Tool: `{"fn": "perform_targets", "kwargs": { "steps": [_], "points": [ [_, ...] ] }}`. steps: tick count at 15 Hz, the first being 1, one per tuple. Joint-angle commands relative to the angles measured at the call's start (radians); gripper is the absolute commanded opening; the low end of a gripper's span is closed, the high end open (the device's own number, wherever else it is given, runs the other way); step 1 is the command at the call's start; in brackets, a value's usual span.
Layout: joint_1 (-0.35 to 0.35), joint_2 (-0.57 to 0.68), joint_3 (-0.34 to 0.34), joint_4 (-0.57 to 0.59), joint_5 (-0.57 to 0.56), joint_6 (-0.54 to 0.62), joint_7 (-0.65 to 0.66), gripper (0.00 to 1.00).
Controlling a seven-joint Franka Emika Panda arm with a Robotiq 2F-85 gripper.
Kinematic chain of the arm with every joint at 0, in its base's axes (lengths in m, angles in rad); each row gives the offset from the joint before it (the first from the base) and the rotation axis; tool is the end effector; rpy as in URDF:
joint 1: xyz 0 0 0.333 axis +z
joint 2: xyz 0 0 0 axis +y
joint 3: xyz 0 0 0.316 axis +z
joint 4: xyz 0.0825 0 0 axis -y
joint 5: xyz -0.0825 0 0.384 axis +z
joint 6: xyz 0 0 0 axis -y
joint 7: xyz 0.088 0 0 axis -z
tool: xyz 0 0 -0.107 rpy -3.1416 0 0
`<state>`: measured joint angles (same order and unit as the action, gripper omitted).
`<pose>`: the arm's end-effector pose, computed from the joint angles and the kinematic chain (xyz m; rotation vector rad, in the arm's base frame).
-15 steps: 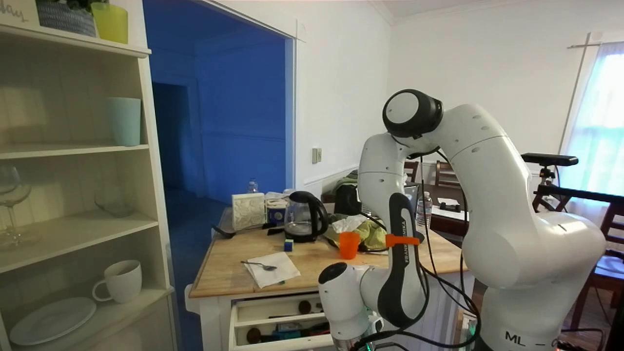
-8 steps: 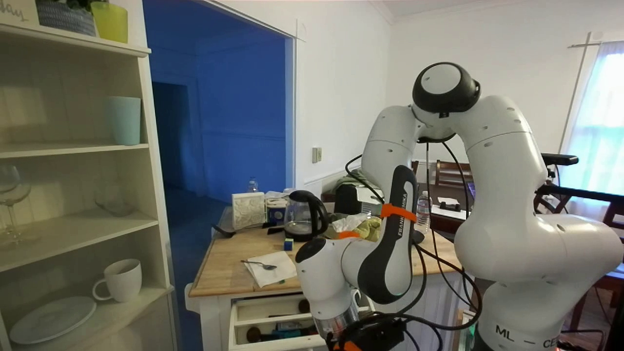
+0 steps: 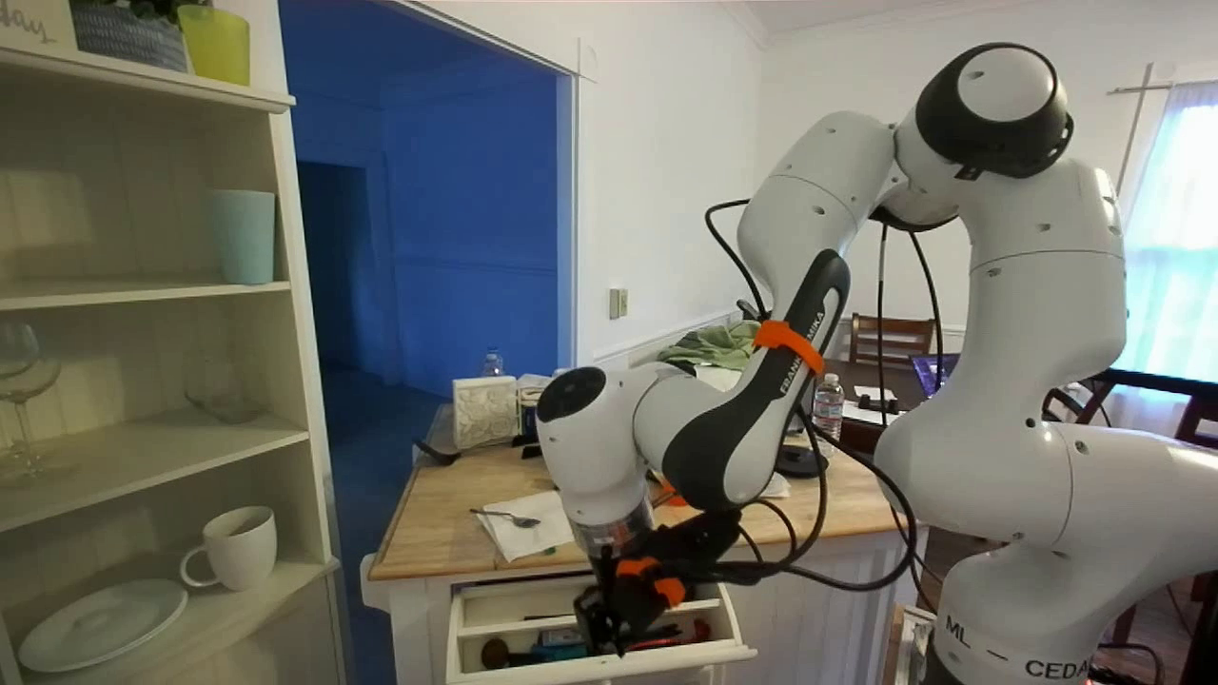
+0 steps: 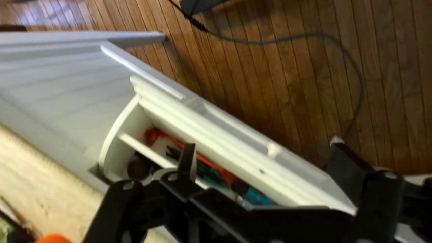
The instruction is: Open the top drawer
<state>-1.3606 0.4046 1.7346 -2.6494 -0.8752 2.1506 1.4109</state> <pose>0.3527 0.1487 0.2414 2.7556 -0.4584 0.0292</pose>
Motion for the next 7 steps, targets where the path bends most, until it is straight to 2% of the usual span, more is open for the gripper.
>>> {"fn": "perform_targets", "kwargs": {
  "steps": [1, 2, 3, 4, 7],
  "points": [
    [-0.275, 0.101, 0.218, 0.022, -0.204, -0.005, 0.027, 1.0],
    [-0.344, 0.139, 0.262, 0.022, -0.248, -0.011, 0.024, 1.0],
    [-0.197, 0.062, 0.16, 0.036, -0.178, -0.019, 0.024, 1.0],
    [-0.234, 0.08, 0.176, 0.042, -0.19, -0.019, 0.016, 1.0],
    [-0.206, 0.087, 0.147, 0.038, -0.18, -0.015, 0.01, 1.0]
  ]
}}
